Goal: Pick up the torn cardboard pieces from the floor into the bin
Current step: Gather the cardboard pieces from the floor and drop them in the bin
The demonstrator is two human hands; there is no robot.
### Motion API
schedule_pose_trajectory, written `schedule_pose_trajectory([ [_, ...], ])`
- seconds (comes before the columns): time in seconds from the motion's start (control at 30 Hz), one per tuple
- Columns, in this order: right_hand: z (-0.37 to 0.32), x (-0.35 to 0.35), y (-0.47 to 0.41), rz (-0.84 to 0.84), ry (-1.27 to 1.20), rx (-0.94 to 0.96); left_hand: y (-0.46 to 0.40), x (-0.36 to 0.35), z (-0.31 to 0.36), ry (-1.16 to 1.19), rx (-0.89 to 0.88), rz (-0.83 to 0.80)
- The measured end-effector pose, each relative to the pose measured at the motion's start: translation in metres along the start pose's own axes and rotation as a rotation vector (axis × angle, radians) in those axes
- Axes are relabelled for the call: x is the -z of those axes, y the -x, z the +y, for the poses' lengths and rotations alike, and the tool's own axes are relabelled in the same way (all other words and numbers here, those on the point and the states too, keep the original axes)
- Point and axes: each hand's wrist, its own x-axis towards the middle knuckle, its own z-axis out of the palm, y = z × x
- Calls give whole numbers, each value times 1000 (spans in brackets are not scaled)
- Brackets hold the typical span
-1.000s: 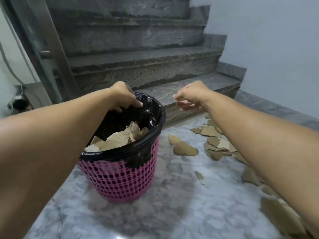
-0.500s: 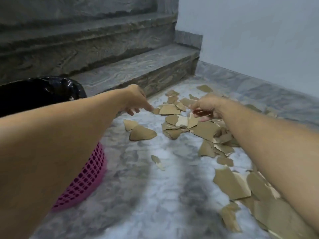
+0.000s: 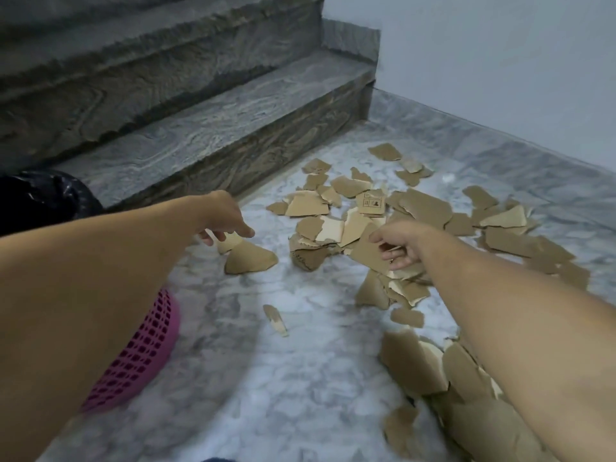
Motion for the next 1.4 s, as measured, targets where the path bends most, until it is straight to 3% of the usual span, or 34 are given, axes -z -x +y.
schedule_pose_trajectory([
  [0.23,-7,-2,-18,164,-12,-94,-45,-5,-21,73,66,29],
  [0.37,18,15,-45,321,-1,-146,-88,-34,-38,134,179,35],
  [0.53,68,39,-86,540,66,-323,-158,-68,-66,390,390,21],
  [0.57,80,44,-100,568,95,-356,-177,-77,-79,510,405,14],
  [0.63,103,53,-132,597,101,-382,-218,-92,-95,1269,632,36],
  [0.67,101,51,-130,591,69,-390,-235,-108,-103,1461,700,35],
  [0.7,91,44,-119,611,-5,-398,-235,-107,-96,1391,601,29],
  [0.77,79,36,-113,647,-96,-412,-239,-108,-89,647,477,-91],
  [0.8,76,33,-114,664,-116,-397,-247,-116,-84,333,573,28],
  [0.87,70,28,-120,662,-68,-355,-236,-119,-63,93,583,86],
  [0.93,63,20,-126,650,-89,-308,-212,-116,-30,42,527,176],
  [1.03,56,12,-139,634,-166,-310,-222,-125,-12,183,419,290],
  [1.17,42,3,-145,648,-166,-260,-226,-132,7,260,229,234],
  [1.4,28,-7,-157,612,-109,-248,-227,-148,45,194,139,163],
])
